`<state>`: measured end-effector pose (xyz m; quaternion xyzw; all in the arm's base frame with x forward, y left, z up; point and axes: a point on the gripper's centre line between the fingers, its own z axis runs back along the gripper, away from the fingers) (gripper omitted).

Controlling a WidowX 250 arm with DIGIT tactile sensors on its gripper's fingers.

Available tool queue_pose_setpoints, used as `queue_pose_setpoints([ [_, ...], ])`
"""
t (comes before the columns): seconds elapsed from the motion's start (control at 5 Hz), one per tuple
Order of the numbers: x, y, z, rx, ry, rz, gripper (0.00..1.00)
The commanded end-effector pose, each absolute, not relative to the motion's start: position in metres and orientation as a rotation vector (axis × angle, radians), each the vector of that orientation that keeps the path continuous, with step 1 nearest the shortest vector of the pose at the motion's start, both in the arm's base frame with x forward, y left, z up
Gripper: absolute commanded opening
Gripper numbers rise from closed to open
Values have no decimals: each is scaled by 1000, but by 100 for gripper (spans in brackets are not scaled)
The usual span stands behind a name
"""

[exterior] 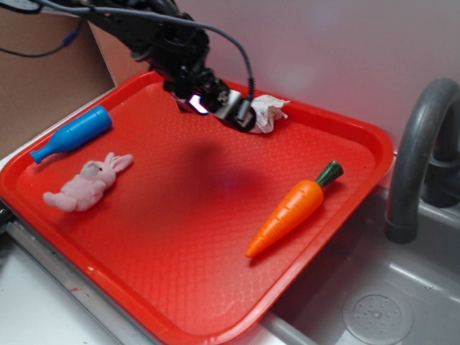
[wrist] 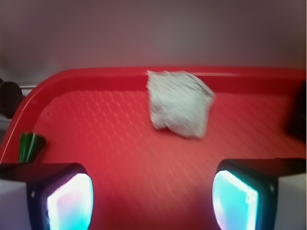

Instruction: Grab the white paper.

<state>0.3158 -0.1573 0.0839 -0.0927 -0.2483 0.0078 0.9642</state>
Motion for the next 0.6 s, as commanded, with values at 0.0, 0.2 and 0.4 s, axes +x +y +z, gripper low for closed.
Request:
queue_pose_setpoints([
  [0.0, 361, -157, 99, -197, -585, 32, 100],
  [0.2, 376, -145, 96, -183, -581, 70, 100],
  [0.4, 392, -126, 84, -148, -563, 100, 100],
])
